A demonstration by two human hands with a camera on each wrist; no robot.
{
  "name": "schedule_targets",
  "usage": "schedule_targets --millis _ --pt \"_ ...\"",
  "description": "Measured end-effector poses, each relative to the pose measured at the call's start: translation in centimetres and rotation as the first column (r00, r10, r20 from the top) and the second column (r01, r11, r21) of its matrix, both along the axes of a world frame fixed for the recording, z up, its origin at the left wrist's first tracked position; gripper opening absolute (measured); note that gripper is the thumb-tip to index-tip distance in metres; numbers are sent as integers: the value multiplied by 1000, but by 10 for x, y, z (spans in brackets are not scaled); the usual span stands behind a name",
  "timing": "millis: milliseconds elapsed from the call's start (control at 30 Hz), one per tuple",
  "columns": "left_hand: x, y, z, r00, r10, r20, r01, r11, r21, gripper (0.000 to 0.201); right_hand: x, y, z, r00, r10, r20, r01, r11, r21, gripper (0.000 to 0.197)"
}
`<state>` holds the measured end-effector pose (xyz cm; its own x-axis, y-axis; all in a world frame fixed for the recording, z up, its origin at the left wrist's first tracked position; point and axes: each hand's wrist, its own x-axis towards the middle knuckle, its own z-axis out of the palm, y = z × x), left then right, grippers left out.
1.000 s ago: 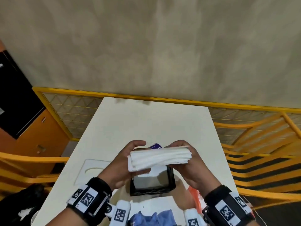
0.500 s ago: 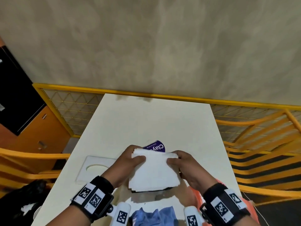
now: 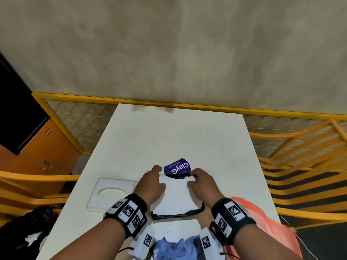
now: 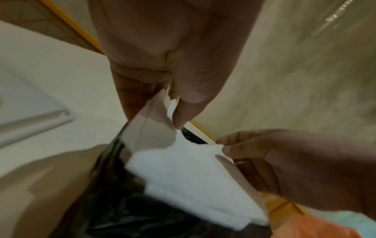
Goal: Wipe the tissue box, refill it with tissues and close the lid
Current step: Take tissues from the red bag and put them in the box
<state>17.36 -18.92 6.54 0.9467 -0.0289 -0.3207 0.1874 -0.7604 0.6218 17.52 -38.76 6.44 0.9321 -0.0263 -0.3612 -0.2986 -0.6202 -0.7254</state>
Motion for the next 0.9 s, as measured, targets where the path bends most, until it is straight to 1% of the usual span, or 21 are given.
schedule_targets --millis 33,100,200,267,333,367,433,533,600,633,700,733,800,900 --pt "-1 2 -2 1000 -24 12 24 999 36 54 0 0 0 1000 19 15 -19 1000 -15 29" --pt "-3 7 -5 996 -64 65 59 995 80 52 -1 0 -3 998 53 43 -51 997 -58 31" --pt "-6 13 -5 980 -148 135 124 977 174 49 -5 -4 -6 986 122 112 -103 981 -167 36" --pt "-9 15 -3 973 -203 107 165 943 288 58 -7 -8 -8 979 144 141 -107 964 -242 35" --pt "-12 17 -5 981 -196 -3 184 919 350 70 -8 -12 -11 988 118 95 -86 955 -284 35" --pt "-13 18 -8 984 -170 -55 178 920 349 72 -10 -13 -11 993 109 45 -91 952 -294 34" --pt "-14 21 -12 987 -116 -112 146 941 306 66 -13 -16 -13 989 138 -47 -146 943 -301 33" --pt "-14 20 -14 990 -79 -118 108 958 264 50 -20 -16 -17 977 202 -66 -213 928 -306 38" --pt "-12 18 -14 995 -70 -74 87 963 254 42 -23 -17 -19 979 198 -37 -200 933 -300 38" --pt "-10 16 -12 996 -70 -47 79 968 239 39 -26 -18 -19 983 185 -18 -182 939 -293 34" --pt "-6 14 -5 998 -62 18 58 981 183 37 -30 -28 -22 994 102 27 -93 968 -233 26" --pt "-5 14 0 997 -57 56 48 987 153 36 -34 -33 -23 998 46 48 -37 984 -177 25" --pt "-4 13 8 990 -54 134 39 993 112 34 -42 -39 -21 995 -33 93 43 993 -108 31" --pt "-2 9 9 981 -72 179 54 993 101 32 -49 -39 -20 994 -39 98 45 997 -65 32"
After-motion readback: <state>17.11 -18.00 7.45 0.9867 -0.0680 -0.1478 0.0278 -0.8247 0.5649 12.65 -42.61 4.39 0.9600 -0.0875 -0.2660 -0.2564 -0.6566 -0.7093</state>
